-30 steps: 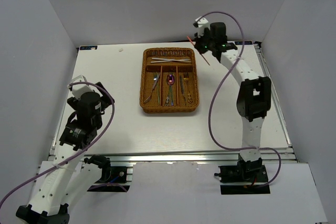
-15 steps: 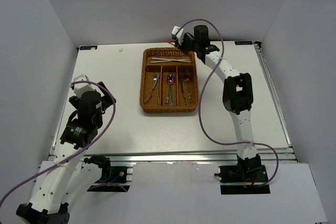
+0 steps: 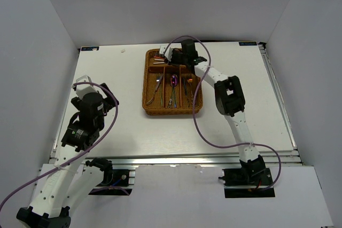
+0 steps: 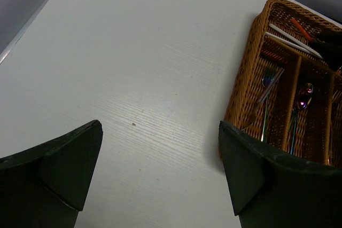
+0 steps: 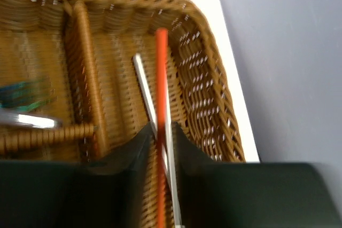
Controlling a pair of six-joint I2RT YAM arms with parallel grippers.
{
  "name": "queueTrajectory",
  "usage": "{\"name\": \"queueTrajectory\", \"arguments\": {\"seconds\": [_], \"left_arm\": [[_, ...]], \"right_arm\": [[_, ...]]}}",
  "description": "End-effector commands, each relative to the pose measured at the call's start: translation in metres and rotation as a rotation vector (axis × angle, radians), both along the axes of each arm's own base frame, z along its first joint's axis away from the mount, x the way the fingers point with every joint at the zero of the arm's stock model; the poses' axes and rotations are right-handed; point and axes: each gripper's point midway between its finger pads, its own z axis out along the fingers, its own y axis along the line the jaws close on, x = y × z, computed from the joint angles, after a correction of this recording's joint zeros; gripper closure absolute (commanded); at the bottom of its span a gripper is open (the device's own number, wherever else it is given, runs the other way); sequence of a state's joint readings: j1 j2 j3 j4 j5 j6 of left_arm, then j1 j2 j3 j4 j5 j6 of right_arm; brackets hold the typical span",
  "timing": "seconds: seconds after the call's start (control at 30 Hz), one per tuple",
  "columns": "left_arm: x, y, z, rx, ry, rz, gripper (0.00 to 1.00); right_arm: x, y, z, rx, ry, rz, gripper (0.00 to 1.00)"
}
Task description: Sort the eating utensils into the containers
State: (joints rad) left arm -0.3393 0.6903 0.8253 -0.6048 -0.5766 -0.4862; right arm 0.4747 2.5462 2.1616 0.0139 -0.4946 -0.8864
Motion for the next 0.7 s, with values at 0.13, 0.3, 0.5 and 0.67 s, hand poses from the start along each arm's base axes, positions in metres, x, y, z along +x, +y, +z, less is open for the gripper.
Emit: {"name": "queueTrajectory", "arguments": {"seconds": [0.13, 0.3, 0.5, 0.67], "left_arm": [[0.000, -0.001, 0.001, -0.002, -0.011, -0.011, 0.02], [-0.001, 0.002, 0.002, 0.003, -0.012, 0.005, 0.02], [-0.005, 0.015, 0.007, 0.021, -0.025, 0.071, 0.02], [-0.011, 0.030, 0.015, 0.042, -0.054, 0.147, 0.02]], "right_arm": [[0.006, 0.003, 0.069, 0.044, -0.176, -0.033, 0.54], [-0.001, -0.004, 0.123, 0.116, -0.211, -0.116, 0.10], [-0.022, -0.103, 0.229, 0.539, 0.009, -0.839, 0.11], [-0.117, -0.207, 0.205, 0.660, 0.143, -1.242, 0.11]]}}
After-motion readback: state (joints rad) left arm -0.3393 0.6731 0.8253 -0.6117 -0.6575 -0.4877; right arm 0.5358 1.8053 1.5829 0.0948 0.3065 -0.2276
